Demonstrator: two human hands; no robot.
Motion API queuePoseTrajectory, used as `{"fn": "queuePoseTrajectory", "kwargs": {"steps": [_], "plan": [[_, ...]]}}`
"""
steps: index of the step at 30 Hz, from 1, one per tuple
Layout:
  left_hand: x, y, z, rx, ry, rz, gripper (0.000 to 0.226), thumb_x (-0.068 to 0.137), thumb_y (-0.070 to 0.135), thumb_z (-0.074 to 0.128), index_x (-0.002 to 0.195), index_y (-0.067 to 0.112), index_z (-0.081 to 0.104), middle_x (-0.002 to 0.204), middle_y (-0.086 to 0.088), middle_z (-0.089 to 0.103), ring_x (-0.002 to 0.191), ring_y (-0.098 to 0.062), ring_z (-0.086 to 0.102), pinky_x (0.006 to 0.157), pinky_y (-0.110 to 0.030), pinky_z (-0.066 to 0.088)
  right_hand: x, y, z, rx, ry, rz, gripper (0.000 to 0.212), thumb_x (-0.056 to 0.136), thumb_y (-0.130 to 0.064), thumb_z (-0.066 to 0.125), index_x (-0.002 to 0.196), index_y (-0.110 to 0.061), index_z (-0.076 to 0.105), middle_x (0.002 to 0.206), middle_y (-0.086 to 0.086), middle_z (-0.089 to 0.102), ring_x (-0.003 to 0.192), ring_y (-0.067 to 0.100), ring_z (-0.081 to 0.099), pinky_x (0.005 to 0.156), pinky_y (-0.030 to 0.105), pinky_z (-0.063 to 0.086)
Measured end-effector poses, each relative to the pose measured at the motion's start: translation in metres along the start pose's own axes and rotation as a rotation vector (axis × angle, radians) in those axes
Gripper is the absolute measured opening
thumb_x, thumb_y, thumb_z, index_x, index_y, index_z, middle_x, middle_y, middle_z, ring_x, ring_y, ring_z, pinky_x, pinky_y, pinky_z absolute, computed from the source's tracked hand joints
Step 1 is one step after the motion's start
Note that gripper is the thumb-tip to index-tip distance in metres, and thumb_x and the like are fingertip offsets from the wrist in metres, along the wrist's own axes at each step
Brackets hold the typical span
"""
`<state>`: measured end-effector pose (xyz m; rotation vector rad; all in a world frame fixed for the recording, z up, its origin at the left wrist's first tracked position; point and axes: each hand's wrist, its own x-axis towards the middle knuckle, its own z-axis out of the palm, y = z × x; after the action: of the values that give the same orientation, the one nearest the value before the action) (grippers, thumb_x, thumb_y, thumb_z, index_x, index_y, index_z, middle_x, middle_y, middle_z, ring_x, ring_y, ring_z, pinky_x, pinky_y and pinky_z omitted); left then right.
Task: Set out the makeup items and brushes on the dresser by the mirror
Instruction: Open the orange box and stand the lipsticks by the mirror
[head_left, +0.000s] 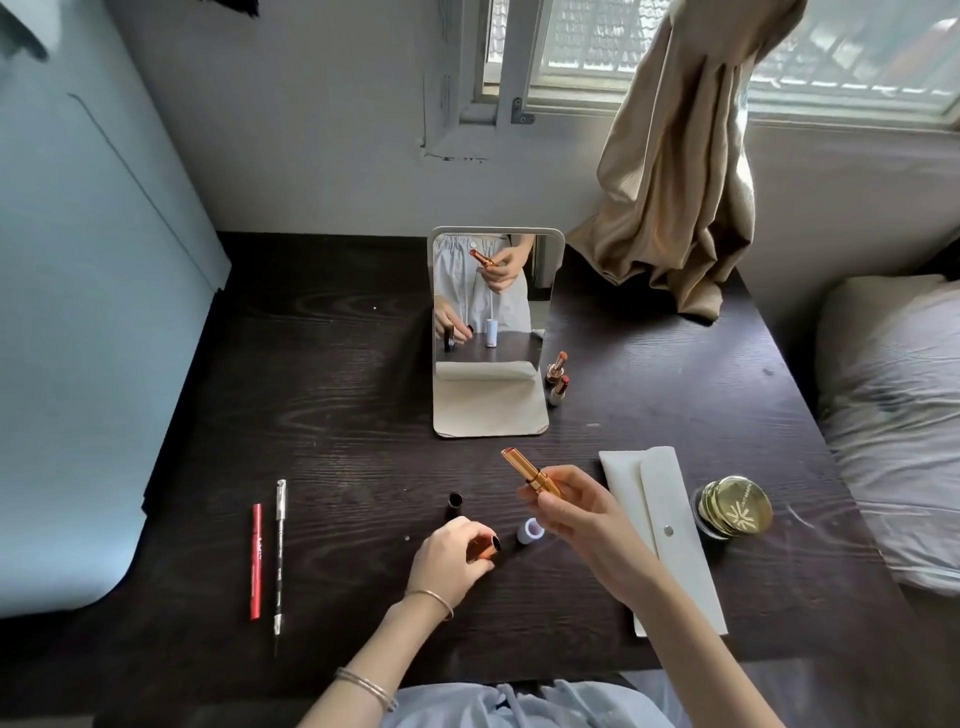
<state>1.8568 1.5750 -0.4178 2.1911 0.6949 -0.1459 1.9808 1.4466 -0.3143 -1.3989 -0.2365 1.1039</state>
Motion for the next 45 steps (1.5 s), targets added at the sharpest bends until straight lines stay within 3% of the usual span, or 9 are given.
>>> {"fn": "queuePoseTrajectory", "kwargs": {"steps": [12, 14, 17, 22, 26, 30, 35, 39, 45], "plan": [[-0.011, 0.006, -0.004, 0.323, 0.072, 0.034, 0.051, 0.082, 0.045, 0.063, 0.13, 0.031, 0.052, 0.125, 0.014, 0.052, 0.119, -0.008, 0.043, 0.096, -0.021, 0.034, 0.001, 0.005, 0.0, 0.062, 0.023, -0.011, 0.03, 0.077, -0.016, 0.064, 0.105, -0.009, 0.056, 0.101, 0.009, 0.072, 0.092, 0.019, 0.064, 0.077, 0.028, 0.05], [-0.017, 0.021, -0.017, 0.07, 0.23, 0.042, 0.039, 0.076, 0.042, 0.072, 0.113, 0.031, 0.064, 0.11, 0.015, 0.062, 0.108, -0.007, 0.053, 0.087, -0.014, 0.037, 0.001, 0.007, 0.001, 0.078, 0.035, -0.046, 0.03, 0.079, -0.02, 0.069, 0.103, -0.009, 0.054, 0.103, 0.009, 0.072, 0.092, 0.022, 0.061, 0.074, 0.026, 0.049], [-0.023, 0.056, -0.046, -0.753, 0.276, -0.089, 0.04, 0.066, 0.031, 0.077, 0.103, 0.03, 0.063, 0.098, 0.008, 0.07, 0.1, -0.009, 0.064, 0.087, -0.016, 0.046, 0.001, 0.011, 0.004, 0.054, 0.034, -0.115, 0.05, 0.067, -0.036, 0.08, 0.101, -0.011, 0.054, 0.107, 0.01, 0.071, 0.092, 0.023, 0.058, 0.072, 0.027, 0.047], [-0.015, 0.093, -0.073, -1.104, 0.34, -0.075, 0.062, 0.059, 0.022, 0.077, 0.117, 0.018, 0.055, 0.092, -0.002, 0.072, 0.091, -0.008, 0.068, 0.09, -0.028, 0.052, 0.005, 0.016, 0.014, 0.0, 0.005, -0.177, 0.05, 0.064, -0.042, 0.082, 0.097, -0.011, 0.06, 0.084, -0.005, 0.062, 0.077, 0.005, 0.055, 0.073, 0.027, 0.041], [-0.013, 0.104, -0.078, -1.117, 0.377, -0.068, 0.059, 0.061, 0.015, 0.077, 0.114, 0.023, 0.054, 0.086, -0.008, 0.073, 0.082, -0.01, 0.071, 0.074, -0.019, 0.055, 0.007, 0.014, 0.016, 0.023, -0.015, -0.16, 0.035, 0.075, -0.035, 0.071, 0.102, -0.013, 0.066, 0.088, 0.0, 0.062, 0.078, 0.007, 0.055, 0.069, 0.02, 0.043], [-0.009, 0.105, -0.08, -1.106, 0.381, -0.135, 0.075, 0.057, 0.019, 0.08, 0.125, 0.02, 0.05, 0.087, -0.011, 0.072, 0.084, -0.014, 0.07, 0.079, -0.023, 0.054, 0.008, 0.012, 0.019, 0.05, -0.052, -0.142, 0.04, 0.082, -0.034, 0.063, 0.112, -0.007, 0.059, 0.083, 0.004, 0.066, 0.081, 0.012, 0.062, 0.073, 0.021, 0.048], [-0.007, 0.112, -0.085, -1.143, 0.326, -0.127, 0.067, 0.067, -0.001, 0.077, 0.127, 0.013, 0.049, 0.088, -0.015, 0.071, 0.079, -0.011, 0.071, 0.069, -0.019, 0.056, 0.01, 0.011, 0.025, 0.119, -0.015, -0.048, 0.042, 0.09, -0.041, 0.036, 0.092, -0.004, 0.056, 0.06, 0.007, 0.06, 0.073, 0.017, 0.063, 0.078, 0.031, 0.046], [-0.008, 0.114, -0.087, -1.075, 0.349, -0.105, 0.066, 0.065, -0.002, 0.078, 0.123, 0.015, 0.05, 0.084, -0.01, 0.071, 0.074, -0.005, 0.07, 0.064, -0.013, 0.052, 0.011, 0.011, 0.021, 0.246, -0.032, -0.054, 0.047, 0.085, -0.041, 0.064, 0.113, -0.004, 0.055, 0.097, 0.01, 0.066, 0.088, 0.018, 0.063, 0.08, 0.031, 0.051], [-0.009, 0.114, -0.088, -1.019, 0.359, -0.084, 0.068, 0.065, -0.001, 0.079, 0.124, 0.015, 0.05, 0.084, -0.008, 0.071, 0.073, 0.0, 0.068, 0.067, -0.01, 0.05, 0.014, 0.008, 0.022, 0.371, -0.063, -0.059, 0.06, 0.073, -0.045, 0.074, 0.112, -0.003, 0.056, 0.084, 0.008, 0.062, 0.068, 0.014, 0.058, 0.064, 0.022, 0.051]]}}
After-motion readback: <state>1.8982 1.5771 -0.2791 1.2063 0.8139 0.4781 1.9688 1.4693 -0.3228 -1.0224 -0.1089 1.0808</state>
